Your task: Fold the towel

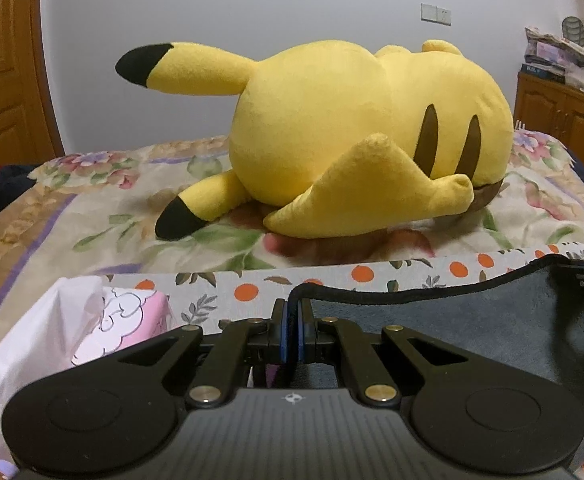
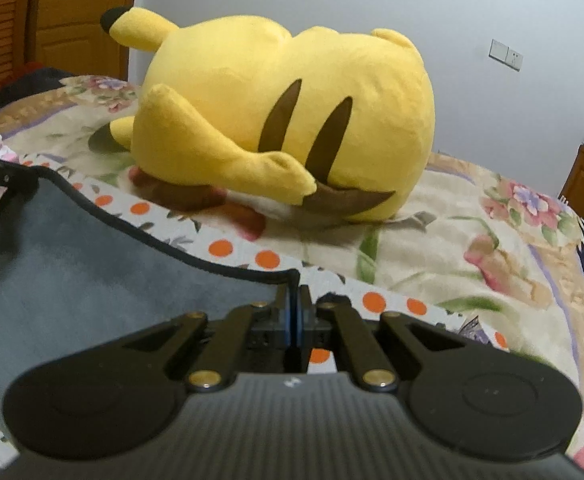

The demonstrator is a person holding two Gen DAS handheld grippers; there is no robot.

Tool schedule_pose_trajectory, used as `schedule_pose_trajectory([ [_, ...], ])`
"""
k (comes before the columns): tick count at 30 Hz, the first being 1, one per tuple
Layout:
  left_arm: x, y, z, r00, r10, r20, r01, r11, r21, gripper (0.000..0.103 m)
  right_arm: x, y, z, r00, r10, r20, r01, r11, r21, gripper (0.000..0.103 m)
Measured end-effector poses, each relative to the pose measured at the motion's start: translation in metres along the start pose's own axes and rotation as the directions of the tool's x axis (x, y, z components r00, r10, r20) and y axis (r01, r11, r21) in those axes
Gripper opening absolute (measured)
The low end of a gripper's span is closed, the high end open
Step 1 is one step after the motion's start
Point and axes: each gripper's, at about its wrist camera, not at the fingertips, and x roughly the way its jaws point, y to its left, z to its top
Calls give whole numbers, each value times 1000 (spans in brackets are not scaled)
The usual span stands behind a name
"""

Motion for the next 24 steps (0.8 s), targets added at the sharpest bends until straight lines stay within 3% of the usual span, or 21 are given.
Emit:
schedule_pose_trajectory([
  [7, 0, -1, -3, 1000, -2, -12, 2, 1000, 0, 7, -1, 2, -3, 1000, -10, -13, 10, 1000, 4, 7],
  [14, -11, -7, -5, 1000, -5, -11, 5, 1000, 26, 26, -16, 3, -5, 1000, -28, -6, 28, 1000, 8, 17],
  [15, -13, -8, -6, 1000, -5, -12, 6, 1000, 27, 28, -19, 3, -6, 1000, -28, -9, 28, 1000, 9, 24],
  [16, -16, -9, -7, 1000, -9, -15, 10, 1000, 30, 28, -23, 4, -6, 1000, -29, -10, 29, 1000, 11, 42],
  [17, -21, -11, -9, 1000, -15, -17, 16, 999, 33, 28, -27, 4, -7, 1000, -27, -7, 27, 999, 18, 47],
  [24, -46, -21, -26, 998, -37, -43, 39, 998, 41, 29, -64, 15, -22, 999, 52, 2, -52, 996, 69, 47],
])
